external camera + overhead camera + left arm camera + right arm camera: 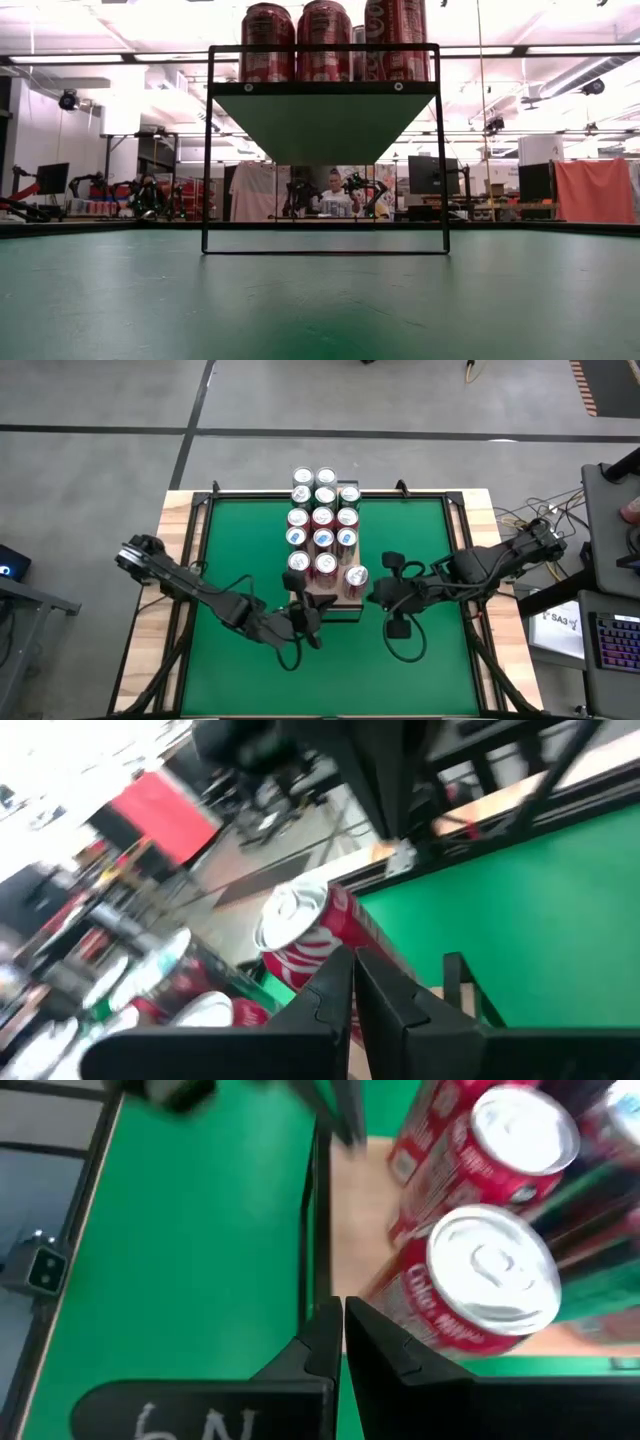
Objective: Place canned beverage on shelf
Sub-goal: Put the red can on the shelf
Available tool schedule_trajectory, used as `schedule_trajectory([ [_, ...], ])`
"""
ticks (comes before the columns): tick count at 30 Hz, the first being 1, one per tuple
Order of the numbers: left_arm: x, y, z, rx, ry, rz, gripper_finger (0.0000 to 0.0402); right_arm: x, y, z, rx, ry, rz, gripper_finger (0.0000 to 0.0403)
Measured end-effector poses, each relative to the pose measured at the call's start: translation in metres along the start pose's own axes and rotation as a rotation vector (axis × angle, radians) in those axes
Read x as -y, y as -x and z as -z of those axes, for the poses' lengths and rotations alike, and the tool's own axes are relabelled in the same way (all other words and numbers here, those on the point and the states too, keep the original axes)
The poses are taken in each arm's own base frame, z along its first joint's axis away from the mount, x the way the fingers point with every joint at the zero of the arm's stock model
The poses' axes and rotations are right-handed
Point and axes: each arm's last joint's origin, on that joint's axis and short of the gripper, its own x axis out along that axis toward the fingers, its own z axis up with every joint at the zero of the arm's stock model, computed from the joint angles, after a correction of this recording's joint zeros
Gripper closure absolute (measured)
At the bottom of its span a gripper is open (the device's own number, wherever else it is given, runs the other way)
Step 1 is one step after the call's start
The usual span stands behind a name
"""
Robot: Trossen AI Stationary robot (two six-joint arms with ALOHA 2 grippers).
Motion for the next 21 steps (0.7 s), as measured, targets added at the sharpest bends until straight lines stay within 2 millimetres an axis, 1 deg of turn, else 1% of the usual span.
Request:
schedule_trajectory([
  [5,-0.033,0.026,-0.009,0.045,-0.019,0.125,0.0402,0.0,-0.009,0.011,-0.065,-0.024,0.007,0.0394],
  [8,-0.053,0.041,-0.006,0.079,-0.012,0.14,0.0402,0.001,-0.016,0.015,-0.078,-0.029,0.018,0.0394],
  [11,-0.069,0.054,0.0,0.139,0.022,0.137,0.0402,0.005,-0.021,0.015,-0.072,-0.042,0.039,0.0394],
  [15,-0.083,0.068,0.013,0.227,0.077,0.122,0.0402,0.012,-0.024,0.014,-0.062,-0.052,0.066,0.0394],
  [21,-0.093,0.08,0.035,0.31,0.152,0.087,0.0402,0.02,-0.027,0.009,-0.033,-0.026,0.064,0.0394],
])
